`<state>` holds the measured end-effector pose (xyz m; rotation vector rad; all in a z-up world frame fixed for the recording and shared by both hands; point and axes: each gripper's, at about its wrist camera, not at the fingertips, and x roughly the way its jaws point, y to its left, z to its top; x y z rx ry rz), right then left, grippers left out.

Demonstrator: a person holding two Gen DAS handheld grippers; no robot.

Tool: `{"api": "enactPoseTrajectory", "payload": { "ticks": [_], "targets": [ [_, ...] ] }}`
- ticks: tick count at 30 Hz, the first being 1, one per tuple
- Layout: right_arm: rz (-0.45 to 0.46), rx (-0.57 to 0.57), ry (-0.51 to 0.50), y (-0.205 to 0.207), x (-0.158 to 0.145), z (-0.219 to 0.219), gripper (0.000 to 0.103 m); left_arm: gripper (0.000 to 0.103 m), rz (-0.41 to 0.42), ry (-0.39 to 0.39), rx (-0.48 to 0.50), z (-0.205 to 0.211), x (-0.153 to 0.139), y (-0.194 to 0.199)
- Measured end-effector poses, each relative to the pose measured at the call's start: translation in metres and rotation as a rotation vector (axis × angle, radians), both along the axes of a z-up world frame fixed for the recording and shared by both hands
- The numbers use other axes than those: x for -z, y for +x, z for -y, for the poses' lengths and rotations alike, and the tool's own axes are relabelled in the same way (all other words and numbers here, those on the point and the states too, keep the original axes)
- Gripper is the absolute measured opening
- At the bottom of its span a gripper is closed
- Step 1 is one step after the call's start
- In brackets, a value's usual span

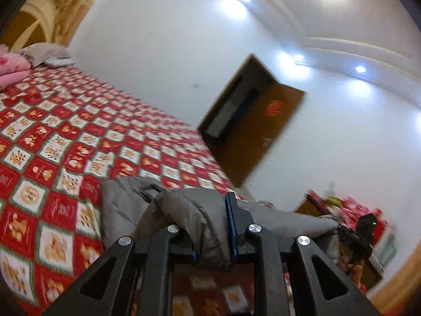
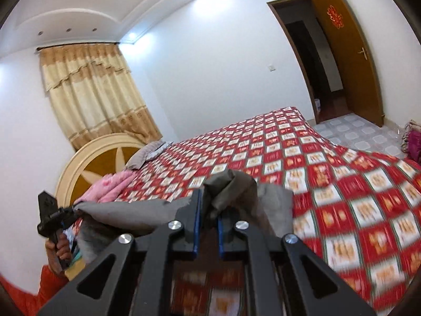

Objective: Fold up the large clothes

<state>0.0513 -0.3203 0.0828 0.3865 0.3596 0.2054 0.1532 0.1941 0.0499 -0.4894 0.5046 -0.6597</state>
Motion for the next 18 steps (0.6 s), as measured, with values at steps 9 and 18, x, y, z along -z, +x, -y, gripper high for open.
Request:
{"api": "enactPoseTrajectory", "payload": {
  "ticks": [9,18],
  "targets": [
    [-0.204,0.162,-0.01,0.214,0.08,0.022,0.013,0.018,-0.208,0.261,-0.181,0.059,0.071,0.173],
    [-0.369,0.219,0.065,0.283,0.202,0.037,0.023,0.019,-0.424,0.32,-0.205,0.073,0.174,0.236]
  ]
}}
